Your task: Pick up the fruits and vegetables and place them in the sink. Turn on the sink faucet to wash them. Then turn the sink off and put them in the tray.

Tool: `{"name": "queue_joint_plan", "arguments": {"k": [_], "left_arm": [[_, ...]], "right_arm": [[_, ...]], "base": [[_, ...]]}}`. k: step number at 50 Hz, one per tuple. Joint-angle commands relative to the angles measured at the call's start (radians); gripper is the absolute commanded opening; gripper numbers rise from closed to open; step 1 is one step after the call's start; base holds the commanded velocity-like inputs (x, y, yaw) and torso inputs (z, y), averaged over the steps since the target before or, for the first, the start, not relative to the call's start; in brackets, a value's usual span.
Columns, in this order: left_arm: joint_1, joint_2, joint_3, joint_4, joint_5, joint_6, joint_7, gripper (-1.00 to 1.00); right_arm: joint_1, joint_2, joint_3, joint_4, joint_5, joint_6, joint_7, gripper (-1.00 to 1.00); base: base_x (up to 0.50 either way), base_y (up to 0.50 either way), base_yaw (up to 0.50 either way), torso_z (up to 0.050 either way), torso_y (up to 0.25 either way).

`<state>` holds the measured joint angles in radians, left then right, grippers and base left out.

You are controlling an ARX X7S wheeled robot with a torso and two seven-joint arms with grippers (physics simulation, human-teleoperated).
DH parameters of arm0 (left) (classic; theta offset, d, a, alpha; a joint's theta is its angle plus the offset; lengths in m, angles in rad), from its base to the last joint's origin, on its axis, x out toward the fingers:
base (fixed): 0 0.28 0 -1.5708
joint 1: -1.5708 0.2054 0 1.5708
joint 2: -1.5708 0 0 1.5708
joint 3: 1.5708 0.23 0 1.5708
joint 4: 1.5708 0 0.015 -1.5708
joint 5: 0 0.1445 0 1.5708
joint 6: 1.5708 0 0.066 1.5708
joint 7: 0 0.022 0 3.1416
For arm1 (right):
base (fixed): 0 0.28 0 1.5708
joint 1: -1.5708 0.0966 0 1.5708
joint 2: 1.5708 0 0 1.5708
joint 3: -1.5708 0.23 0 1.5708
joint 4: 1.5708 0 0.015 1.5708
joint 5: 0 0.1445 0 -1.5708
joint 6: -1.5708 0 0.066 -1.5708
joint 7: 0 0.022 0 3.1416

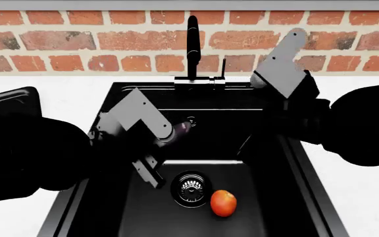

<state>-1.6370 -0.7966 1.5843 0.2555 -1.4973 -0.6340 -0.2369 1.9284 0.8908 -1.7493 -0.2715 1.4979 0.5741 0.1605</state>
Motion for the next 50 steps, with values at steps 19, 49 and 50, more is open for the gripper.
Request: {"name": "queue_joint_plan", "arguments": {"k": [19, 49, 50], "left_arm": [[0.224, 0.331, 0.099, -0.413, 0.179, 0.112, 0.189, -1.0], [0.331, 0.578, 0.163, -0.881, 0.314, 0.191, 0.406, -1.0], [0.335, 0.588, 0.161, -0.907, 0.319, 0.201, 0.417, -1.0]], "right_arm": [[0.09, 0.127, 0.132, -0.083, 0.053, -0.089, 0.217, 1.0], [0.041, 0.108, 0.14, -0.072, 0.052, -0.113, 0.233, 1.0], [0.042, 0.108, 0.14, -0.073, 0.054, -0.111, 0.235, 1.0]], "base": [[0.0, 0.0, 0.0, 0.0, 0.001], [0.0, 0.0, 0.0, 0.0, 0.0], [0.0, 0.0, 0.0, 0.0, 0.0]]}}
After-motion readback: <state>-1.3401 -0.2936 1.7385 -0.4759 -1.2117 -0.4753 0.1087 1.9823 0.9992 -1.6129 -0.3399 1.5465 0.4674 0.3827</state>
